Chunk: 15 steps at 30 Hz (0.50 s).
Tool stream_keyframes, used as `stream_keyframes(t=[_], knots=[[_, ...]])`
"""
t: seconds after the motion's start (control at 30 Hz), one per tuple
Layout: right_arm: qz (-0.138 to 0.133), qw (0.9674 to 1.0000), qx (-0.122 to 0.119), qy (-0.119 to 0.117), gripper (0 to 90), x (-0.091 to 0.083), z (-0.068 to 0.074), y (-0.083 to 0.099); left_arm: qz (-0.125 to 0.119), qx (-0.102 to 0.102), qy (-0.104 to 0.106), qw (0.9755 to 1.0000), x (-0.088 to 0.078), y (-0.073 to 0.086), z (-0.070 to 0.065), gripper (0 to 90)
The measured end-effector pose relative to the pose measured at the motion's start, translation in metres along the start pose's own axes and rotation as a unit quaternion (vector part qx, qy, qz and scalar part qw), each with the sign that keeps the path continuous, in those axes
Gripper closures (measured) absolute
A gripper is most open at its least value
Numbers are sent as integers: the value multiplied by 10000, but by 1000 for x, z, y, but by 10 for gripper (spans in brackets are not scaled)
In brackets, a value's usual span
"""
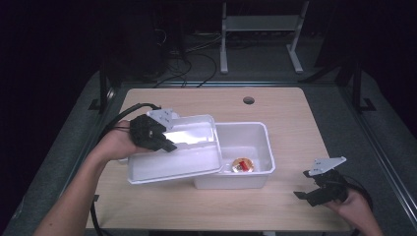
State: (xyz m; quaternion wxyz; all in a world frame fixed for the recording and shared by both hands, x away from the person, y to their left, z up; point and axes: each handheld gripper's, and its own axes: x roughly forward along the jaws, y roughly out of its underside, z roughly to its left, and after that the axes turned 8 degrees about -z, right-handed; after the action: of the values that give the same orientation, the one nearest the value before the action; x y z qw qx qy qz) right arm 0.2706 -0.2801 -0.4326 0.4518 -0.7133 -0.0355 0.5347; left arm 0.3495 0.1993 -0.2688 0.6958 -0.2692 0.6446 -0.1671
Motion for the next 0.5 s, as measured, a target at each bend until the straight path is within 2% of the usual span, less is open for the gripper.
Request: stream_keyframes(t=[0.13,0.27,0.5], knots=[[-25,10000,8,1,189,-1,-1,0,34,107,53,9999,8,-12,3,890],[-31,10000,17,-4,189,-1,-1,0,-17,129,119,9998,17,-22,6,890],[-39,10000,26,-7,189,-1,-1,0,35,228,246,9994,35,-38,11,890]])
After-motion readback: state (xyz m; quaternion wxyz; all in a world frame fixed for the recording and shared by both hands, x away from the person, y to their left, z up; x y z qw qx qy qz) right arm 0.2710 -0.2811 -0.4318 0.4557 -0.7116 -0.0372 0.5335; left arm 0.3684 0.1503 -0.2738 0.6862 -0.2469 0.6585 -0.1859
